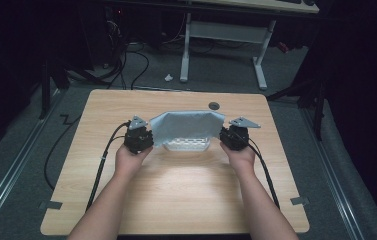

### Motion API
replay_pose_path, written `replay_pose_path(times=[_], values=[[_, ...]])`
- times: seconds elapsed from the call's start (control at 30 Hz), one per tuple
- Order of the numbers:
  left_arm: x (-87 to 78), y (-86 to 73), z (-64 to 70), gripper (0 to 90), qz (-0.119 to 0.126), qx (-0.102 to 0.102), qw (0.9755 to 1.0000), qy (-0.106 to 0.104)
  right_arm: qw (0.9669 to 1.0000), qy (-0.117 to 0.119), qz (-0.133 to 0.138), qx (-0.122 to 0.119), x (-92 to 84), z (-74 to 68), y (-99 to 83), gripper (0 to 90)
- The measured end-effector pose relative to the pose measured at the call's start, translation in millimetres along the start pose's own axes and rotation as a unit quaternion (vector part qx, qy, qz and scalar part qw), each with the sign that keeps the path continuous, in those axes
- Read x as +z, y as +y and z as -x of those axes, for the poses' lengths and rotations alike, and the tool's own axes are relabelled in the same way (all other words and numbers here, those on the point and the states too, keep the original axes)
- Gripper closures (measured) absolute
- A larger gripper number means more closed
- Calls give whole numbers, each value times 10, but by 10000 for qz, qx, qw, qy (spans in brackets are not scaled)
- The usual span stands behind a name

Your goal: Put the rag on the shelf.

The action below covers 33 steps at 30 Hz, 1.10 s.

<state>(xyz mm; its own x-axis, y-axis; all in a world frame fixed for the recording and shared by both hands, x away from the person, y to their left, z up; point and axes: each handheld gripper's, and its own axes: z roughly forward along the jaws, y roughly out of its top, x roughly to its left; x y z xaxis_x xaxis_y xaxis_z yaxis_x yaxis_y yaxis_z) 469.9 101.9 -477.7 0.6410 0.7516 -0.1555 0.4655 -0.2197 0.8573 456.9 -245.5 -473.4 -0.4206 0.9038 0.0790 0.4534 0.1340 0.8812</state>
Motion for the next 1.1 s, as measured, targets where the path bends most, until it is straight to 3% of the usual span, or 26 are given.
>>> replay_pose_path(times=[0.33, 0.53, 0.73, 1.1], values=[[-151, 31, -101, 692, 164, -41, 9998, 142, 9997, -147, 196, 74, -130, 111, 88, 780], [-242, 22, -173, 631, 292, -143, 9993, 173, 9997, -200, 125, 29, -151, 139, 89, 783], [-298, -2, -235, 615, 272, -160, 9989, 338, 9996, -225, 143, -20, -171, 141, 94, 782], [-362, -41, -268, 606, 292, -163, 9985, 424, 9996, -225, 186, -45, -217, 141, 108, 781]])
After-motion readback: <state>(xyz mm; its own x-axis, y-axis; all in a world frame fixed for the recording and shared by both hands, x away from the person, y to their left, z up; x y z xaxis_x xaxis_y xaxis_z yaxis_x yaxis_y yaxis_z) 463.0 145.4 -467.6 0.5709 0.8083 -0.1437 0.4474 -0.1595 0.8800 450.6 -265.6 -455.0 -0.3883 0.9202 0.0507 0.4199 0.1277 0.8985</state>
